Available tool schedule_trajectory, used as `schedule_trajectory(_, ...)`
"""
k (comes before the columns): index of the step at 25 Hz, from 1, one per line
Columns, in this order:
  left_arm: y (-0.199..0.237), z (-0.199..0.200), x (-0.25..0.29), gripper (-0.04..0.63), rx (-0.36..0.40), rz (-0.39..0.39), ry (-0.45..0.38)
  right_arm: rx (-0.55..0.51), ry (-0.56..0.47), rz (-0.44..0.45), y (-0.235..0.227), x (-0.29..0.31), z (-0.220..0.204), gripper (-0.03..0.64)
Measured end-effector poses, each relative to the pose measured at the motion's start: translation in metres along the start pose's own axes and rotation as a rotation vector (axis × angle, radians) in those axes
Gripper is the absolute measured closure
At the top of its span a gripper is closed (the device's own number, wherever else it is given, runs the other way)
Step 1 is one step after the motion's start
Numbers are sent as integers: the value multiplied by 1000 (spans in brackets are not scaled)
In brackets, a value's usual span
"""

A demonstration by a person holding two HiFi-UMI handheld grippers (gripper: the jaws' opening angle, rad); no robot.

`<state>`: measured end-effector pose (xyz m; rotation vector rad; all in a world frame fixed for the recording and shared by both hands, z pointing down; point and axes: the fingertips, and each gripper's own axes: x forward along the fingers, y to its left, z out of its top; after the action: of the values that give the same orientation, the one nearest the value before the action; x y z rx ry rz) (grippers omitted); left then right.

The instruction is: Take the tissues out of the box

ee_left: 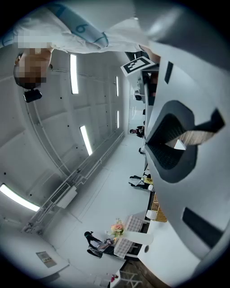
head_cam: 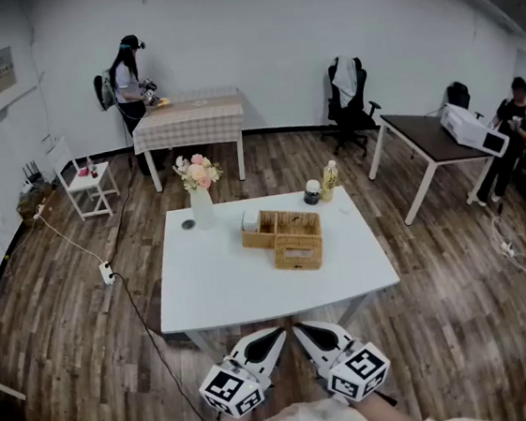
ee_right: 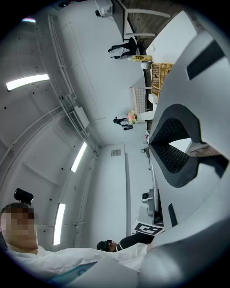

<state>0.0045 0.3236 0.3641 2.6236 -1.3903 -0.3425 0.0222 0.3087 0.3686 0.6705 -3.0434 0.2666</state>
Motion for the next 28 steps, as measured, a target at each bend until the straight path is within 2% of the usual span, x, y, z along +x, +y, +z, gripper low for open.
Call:
schedule_trajectory(15,14,5,2,594,-4,6,-3,-9,7,25,-2,17,0,586)
schedule_trajectory(22,22,4,2,594,-27,24,-3,89,-19,100,5,23,-1,584)
schedule_trajectory(28,32,1,0,594,-50,30,-12,79,-10,98,5,31,-1,584)
